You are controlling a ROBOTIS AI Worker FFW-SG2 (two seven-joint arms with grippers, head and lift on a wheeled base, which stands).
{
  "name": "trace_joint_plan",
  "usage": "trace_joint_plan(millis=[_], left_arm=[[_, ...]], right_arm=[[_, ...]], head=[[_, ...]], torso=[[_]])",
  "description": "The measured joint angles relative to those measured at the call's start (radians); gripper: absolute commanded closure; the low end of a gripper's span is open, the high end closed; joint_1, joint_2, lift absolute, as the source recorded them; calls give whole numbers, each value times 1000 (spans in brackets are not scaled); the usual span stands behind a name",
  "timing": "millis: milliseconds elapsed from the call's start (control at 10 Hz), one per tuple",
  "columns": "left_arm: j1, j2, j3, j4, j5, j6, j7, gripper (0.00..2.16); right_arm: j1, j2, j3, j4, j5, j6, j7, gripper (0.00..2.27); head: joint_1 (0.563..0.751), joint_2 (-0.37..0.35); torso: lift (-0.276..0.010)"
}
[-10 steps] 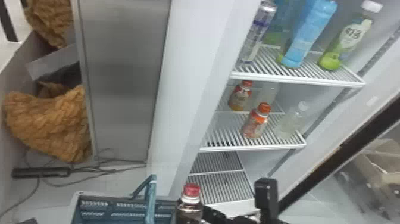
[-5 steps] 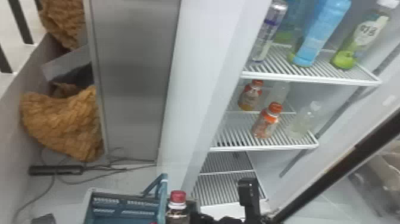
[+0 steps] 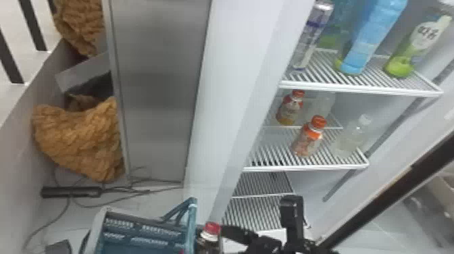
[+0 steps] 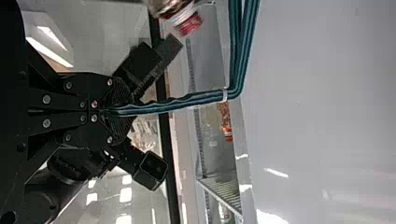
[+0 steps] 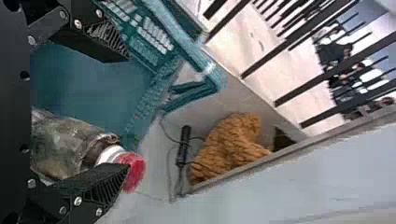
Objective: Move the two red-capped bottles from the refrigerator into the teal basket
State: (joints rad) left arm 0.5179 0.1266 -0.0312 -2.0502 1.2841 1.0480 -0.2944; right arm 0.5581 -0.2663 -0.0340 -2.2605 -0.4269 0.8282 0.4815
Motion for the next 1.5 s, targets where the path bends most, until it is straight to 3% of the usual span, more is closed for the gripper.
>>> trace_joint_plan(millis=[400,700,1000,1300,1500], left_arm=[[0,1,0,0,0,0,0,1157],[2,1,1,0,0,0,0,1159],[2,1,1,0,0,0,0,1159],[5,1,2,0,-1,0,0,1159],[7,-1,5,0,-5,0,0,1159]], right_arm=[[33,18,-41,-41,108,-169,0,242],[88,32,-60,-92,170,-415,-42,242],[180,66,-87,-129,180,-674,-186,242],[244,97,-105,-160,194,-771,-308,245],[263,112,-110,-152,200,-809,-345,245]], head=[[695,-321],[695,-337],[695,-350],[695,-350],[695,-350]], torso=[[-224],[-224],[-224],[-224],[-224]])
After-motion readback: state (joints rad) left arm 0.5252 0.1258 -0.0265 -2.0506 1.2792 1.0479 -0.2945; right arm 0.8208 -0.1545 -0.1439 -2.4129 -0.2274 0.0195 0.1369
